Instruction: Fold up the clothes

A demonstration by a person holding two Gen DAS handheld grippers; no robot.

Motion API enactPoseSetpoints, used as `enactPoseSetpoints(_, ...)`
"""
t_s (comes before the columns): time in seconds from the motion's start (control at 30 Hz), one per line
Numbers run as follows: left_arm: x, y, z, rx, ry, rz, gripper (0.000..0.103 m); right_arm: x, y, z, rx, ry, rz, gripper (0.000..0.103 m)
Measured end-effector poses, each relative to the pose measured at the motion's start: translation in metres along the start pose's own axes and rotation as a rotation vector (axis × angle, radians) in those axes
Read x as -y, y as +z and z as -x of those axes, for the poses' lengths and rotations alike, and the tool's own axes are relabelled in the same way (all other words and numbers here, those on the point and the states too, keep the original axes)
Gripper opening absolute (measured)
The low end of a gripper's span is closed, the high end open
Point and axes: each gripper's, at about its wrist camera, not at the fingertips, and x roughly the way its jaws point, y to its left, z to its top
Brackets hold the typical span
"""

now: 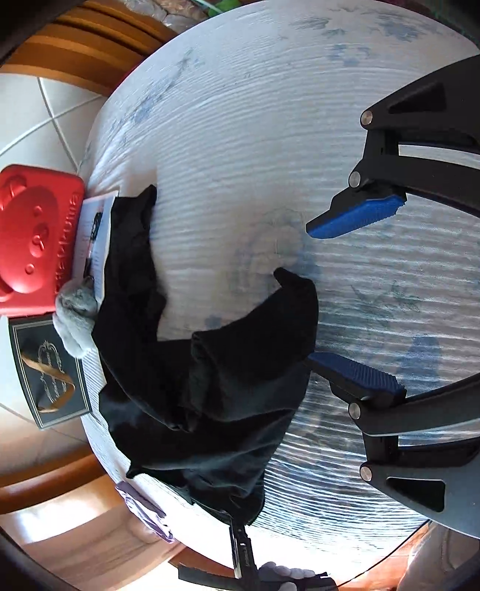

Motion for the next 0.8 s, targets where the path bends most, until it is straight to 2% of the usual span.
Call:
enactPoseSetpoints(0.07, 0.007, 0.000, 0.000, 0.004, 0.023, 0.015, 0.065, -0.007, 0.003, -0.011, -0.008, 0.024, 0.029, 0.065)
enactPoseSetpoints(0.1, 0.011, 0.000, 0.001, 0.011, 0.018, 0.018, 0.058, -0.011, 0.004, -0.017, -0.011, 0.036, 0.045, 0.065)
enactPoseSetpoints(0.13, 0.015, 0.000, 0.003, 0.017, 0.013, 0.020, 0.034, -0.015, 0.006, -0.023, -0.016, 0.048, 0.059, 0.065)
enactPoseSetpoints(0.17, 0.019, 0.000, 0.004, 0.022, 0.007, 0.023, 0.019, -0.020, 0.009, -0.032, -0.024, 0.061, 0.072, 0.065)
enactPoseSetpoints(0.2, 0.023, 0.002, 0.005, 0.013, -0.011, 0.029, 0.008, -0.024, 0.012, -0.040, -0.039, 0.067, 0.083, 0.054)
enactPoseSetpoints(0.23, 0.026, 0.004, 0.008, 0.010, -0.015, 0.026, 0.006, -0.027, 0.014, -0.047, -0.064, 0.054, 0.092, 0.043)
enactPoseSetpoints(0.27, 0.029, 0.006, 0.011, 0.009, -0.019, 0.024, 0.006, -0.032, 0.019, -0.046, -0.065, 0.046, 0.096, 0.022)
enactPoseSetpoints(0.3, 0.029, 0.009, 0.019, 0.023, -0.023, 0.024, 0.006, -0.035, 0.023, -0.044, -0.063, 0.044, 0.092, 0.008)
enactPoseSetpoints(0.33, 0.028, 0.014, 0.032, 0.049, -0.036, 0.019, 0.006, -0.035, 0.029, -0.036, -0.045, 0.055, 0.068, 0.008)
enactPoseSetpoints(0.4, 0.025, 0.027, 0.063, 0.118, -0.058, 0.000, 0.006, -0.034, 0.042, -0.003, 0.049, 0.059, 0.051, 0.008)
enactPoseSetpoints(0.5, 0.017, 0.052, 0.124, 0.254, -0.079, -0.039, 0.005, -0.030, 0.067, 0.062, 0.205, 0.078, -0.003, 0.008)
enactPoseSetpoints(0.63, -0.001, 0.088, 0.198, 0.416, -0.115, -0.046, 0.004, -0.031, 0.091, 0.145, 0.388, 0.052, -0.036, 0.008)
enactPoseSetpoints(0.73, -0.017, 0.105, 0.229, 0.465, -0.130, -0.056, 0.004, -0.030, 0.098, 0.196, 0.491, 0.059, -0.076, 0.008)
enactPoseSetpoints(0.8, -0.032, 0.117, 0.228, 0.443, -0.154, -0.067, 0.004, -0.028, 0.098, 0.217, 0.520, 0.025, -0.110, 0.008)
